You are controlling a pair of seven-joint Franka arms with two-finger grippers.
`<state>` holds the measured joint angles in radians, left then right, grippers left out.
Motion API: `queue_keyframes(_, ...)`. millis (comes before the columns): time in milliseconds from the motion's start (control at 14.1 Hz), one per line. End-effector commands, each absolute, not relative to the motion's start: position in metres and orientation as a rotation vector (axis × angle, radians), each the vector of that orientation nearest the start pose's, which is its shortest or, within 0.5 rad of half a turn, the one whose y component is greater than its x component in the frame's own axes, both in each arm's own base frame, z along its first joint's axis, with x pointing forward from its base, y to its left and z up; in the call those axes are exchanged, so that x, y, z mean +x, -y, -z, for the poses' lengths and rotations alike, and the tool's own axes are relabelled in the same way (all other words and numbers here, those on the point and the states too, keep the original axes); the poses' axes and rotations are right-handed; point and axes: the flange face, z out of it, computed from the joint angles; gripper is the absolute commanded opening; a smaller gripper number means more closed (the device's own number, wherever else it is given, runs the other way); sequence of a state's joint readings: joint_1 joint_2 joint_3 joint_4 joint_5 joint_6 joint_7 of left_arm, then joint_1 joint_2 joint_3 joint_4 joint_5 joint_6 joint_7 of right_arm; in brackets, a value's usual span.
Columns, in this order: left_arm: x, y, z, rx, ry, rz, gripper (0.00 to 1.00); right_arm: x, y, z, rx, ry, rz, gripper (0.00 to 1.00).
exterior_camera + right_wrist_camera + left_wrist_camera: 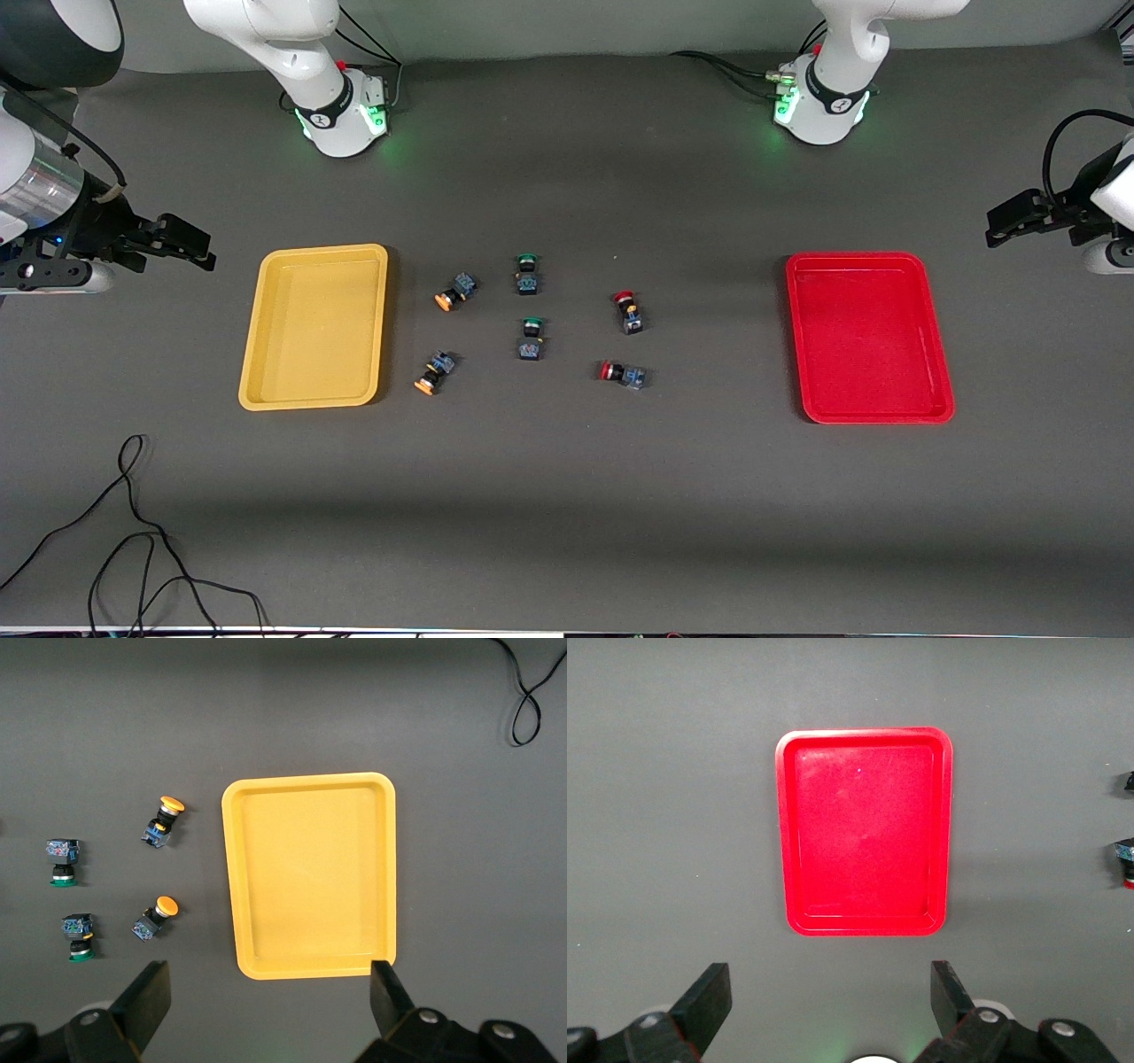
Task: Place red and yellow buttons in trays
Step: 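Reach the right gripper to yellow button while the left gripper reaches red button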
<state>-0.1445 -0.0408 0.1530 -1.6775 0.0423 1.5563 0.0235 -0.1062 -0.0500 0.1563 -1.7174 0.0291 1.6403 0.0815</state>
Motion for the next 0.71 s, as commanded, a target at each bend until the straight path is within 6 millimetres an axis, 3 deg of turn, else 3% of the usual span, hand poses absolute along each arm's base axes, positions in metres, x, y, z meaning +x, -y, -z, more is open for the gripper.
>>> queue_keyframes(0, 0.540, -0.003, -0.598, -3.111, -0.070, -0.140, 1.00, 0.540, -0.032, -0.593, -3.120, -0.037, -0.056, 1.00)
queue_keyframes(284, 0.539, 0.002, -0.599, -3.110, -0.082, -0.147, 1.00, 0.549, -0.040, -0.581, -3.112, -0.033, -0.078, 1.00)
queue_keyframes(497, 0.534, 0.034, -0.585, -3.093, -0.091, -0.233, 1.00, 0.557, -0.082, -0.563, -3.073, -0.180, -0.102, 1.00)
queue_keyframes(640, 0.530, 0.076, -0.566, -3.072, -0.037, -0.264, 1.00, 0.557, -0.122, -0.551, -3.069, -0.280, -0.103, 1.00)
